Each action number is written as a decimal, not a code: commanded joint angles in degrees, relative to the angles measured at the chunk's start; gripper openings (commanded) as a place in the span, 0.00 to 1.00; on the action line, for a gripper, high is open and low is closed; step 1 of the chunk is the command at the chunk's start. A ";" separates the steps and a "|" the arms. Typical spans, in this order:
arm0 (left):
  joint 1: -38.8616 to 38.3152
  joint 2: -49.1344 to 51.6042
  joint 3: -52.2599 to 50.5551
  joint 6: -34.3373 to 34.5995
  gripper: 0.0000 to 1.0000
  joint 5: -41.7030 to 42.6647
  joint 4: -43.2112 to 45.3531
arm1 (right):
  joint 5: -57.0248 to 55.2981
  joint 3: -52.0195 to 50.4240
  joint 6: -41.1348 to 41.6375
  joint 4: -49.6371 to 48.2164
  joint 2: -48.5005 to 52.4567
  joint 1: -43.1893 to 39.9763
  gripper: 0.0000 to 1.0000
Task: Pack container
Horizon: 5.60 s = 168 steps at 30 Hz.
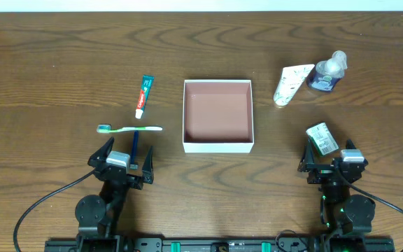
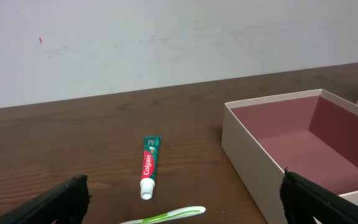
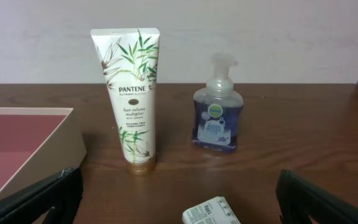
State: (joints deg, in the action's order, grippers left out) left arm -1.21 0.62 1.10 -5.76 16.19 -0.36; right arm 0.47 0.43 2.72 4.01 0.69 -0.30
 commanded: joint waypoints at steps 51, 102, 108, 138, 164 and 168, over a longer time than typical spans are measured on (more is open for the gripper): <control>0.33 0.42 -0.87 0.72 0.98 1.18 -2.16 | -0.20 -0.11 -0.66 0.26 -0.31 0.31 0.99; 0.33 0.42 -0.87 0.72 0.98 1.16 -2.16 | 28.52 73.64 -7.04 35.47 55.71 0.35 0.99; 0.33 0.42 -0.87 0.72 0.98 1.16 -2.16 | 27.93 78.75 -6.43 36.63 64.78 -0.15 0.99; 0.33 0.42 -0.87 0.72 0.98 1.16 -2.16 | 32.61 78.73 -24.96 32.94 90.82 -3.65 0.88; 0.33 0.42 -0.87 0.72 0.98 1.16 -2.16 | 32.54 78.53 -28.06 38.40 93.20 -3.82 0.32; 0.33 0.42 -0.87 0.72 0.98 1.18 -2.16 | 32.57 78.53 -28.04 39.08 93.20 -3.82 0.31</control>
State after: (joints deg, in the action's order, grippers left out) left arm -1.17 1.02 1.26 -5.74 16.34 -0.60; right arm 31.75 78.24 -24.97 42.72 93.38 -3.64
